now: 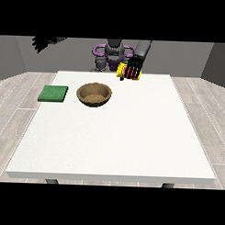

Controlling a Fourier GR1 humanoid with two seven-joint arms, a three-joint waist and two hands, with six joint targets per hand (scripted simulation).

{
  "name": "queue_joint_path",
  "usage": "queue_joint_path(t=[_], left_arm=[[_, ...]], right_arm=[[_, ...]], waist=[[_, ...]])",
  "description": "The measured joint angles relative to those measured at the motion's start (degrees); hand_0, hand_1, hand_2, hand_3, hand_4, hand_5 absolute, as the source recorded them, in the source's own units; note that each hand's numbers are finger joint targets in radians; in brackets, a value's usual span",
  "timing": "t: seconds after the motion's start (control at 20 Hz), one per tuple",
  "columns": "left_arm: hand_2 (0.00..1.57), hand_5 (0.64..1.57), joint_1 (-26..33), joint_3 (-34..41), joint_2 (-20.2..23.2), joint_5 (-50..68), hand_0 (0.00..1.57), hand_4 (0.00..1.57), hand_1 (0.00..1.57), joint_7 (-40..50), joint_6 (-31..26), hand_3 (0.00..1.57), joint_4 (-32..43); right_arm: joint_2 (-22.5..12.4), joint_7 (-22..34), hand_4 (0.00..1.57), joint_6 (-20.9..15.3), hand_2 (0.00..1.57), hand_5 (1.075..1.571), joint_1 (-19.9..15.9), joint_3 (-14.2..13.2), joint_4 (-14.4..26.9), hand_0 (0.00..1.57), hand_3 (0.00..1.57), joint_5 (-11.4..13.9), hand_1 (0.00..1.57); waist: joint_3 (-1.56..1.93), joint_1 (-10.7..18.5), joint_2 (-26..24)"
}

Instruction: Pick the cup and pour the ball into the bowl, then pick the bowl and place it on the pad

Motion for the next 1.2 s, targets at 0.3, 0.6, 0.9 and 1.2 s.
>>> queue_joint_path(t=[0.3,0.6,0.9,1.2], left_arm=[[1.57,1.568,-5.89,-6.69,-4.03,-9.01,0.79,1.01,0.79,15.17,-7.43,1.21,0.16],[1.51,1.565,-6.28,-14.67,-5.58,-14.96,0.41,0.70,0.41,26.90,-14.46,1.29,-3.75],[1.20,1.570,-8.09,-21.41,-5.93,-17.14,0.00,0.89,0.00,31.43,-26.47,1.50,-8.83],[1.57,1.561,-9.95,-21.18,-5.85,-17.27,0.30,0.88,0.30,32.09,-31.08,1.39,-14.84]], right_arm=[[-0.61,-0.99,0.66,0.77,0.00,1.564,-1.14,-0.68,4.37,0.00,0.00,0.23,0.00],[0.00,-1.74,0.67,1.39,0.00,1.561,-2.75,0.57,6.24,0.00,0.00,1.25,0.00],[0.84,-1.42,0.69,2.01,0.00,1.563,-4.63,1.99,7.15,0.00,0.00,1.62,0.00],[1.34,-1.27,0.70,-0.29,0.00,1.570,-6.18,2.10,8.27,0.00,0.00,2.73,0.00]], waist=[[-0.07,0.75,-1.14],[-0.13,-1.18,-1.31],[-0.14,-3.71,-1.42],[-0.18,-1.24,0.41]])
